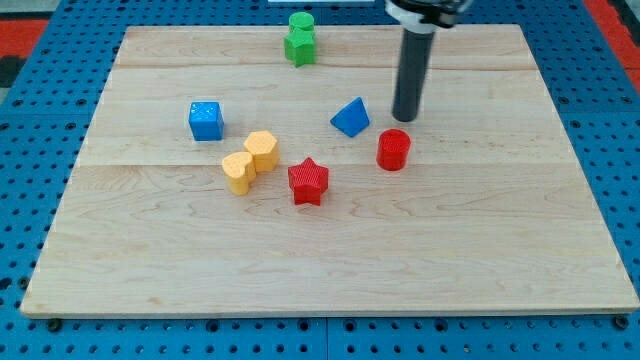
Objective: Move the red star left to the blue triangle
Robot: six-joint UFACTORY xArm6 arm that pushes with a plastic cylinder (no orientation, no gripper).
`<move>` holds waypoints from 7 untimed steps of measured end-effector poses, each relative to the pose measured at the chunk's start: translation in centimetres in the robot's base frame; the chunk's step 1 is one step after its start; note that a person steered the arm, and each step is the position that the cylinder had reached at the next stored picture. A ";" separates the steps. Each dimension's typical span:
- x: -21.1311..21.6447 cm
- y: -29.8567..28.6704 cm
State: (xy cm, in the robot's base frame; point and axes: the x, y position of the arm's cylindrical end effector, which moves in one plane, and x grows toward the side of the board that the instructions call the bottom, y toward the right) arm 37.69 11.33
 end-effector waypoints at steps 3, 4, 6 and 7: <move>9.8 -0.8; 9.8 -0.8; 15.2 -2.1; 14.6 -5.5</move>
State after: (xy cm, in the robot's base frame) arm 52.33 5.86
